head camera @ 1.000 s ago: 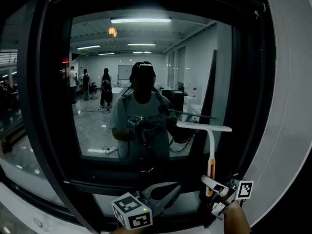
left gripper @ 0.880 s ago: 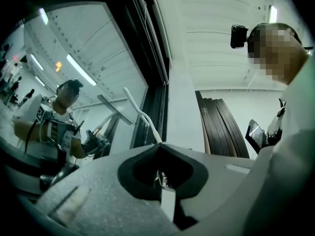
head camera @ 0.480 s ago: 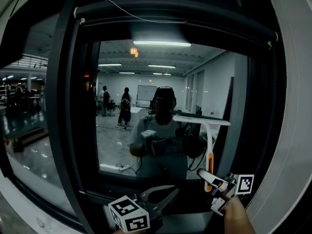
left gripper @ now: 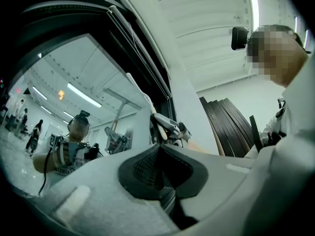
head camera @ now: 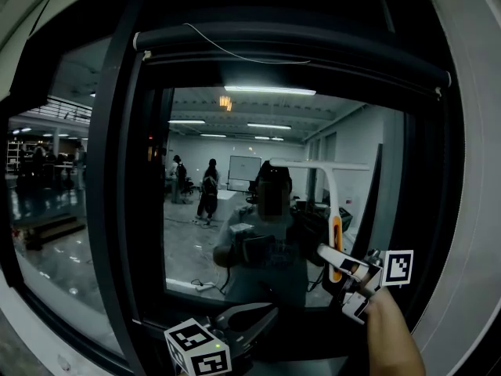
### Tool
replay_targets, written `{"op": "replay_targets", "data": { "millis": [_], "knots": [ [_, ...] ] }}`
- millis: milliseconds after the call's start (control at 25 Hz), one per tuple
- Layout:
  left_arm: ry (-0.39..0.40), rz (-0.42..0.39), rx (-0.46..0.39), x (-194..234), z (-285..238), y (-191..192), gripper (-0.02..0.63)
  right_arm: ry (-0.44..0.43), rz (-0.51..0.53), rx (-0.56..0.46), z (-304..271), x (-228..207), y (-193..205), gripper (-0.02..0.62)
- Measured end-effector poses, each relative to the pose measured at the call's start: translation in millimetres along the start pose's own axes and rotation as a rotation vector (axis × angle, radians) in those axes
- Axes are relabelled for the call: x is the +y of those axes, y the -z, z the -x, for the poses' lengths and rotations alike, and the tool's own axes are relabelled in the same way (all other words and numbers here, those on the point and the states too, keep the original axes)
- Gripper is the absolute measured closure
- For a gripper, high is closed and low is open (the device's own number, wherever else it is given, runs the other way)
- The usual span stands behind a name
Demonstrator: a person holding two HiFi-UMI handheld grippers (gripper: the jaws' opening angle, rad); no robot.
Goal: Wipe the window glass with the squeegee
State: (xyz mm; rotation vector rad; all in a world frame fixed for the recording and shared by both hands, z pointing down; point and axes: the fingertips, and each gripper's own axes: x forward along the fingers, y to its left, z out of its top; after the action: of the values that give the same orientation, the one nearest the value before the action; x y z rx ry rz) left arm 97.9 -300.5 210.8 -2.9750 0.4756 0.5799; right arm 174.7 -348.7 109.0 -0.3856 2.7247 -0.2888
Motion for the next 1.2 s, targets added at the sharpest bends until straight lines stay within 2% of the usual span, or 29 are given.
{"op": "replay_targets", "data": {
  "millis": [320, 720, 1000, 1200],
  "knots": [
    [-0.016, -0.029, -0.005, 10, 0, -9, 0.609, 0.01, 0.092, 0.004, -26, 4, -59, 0.568],
    [-0.026, -0.056, 0.001, 17, -4, -17, 0.609, 0.052, 0.151, -0.023, -36, -9, -114, 0.568],
    [-0.026, -0.07, 0.006, 20, -6, -20, 0.609, 0.038, 0.176, -0.05, -47, -6, -140, 0.568],
    [-0.03, -0.069, 0.008, 22, -5, -17, 0.609, 0.039, 0.165, -0.047, -49, -11, -142, 0.568]
  ]
}}
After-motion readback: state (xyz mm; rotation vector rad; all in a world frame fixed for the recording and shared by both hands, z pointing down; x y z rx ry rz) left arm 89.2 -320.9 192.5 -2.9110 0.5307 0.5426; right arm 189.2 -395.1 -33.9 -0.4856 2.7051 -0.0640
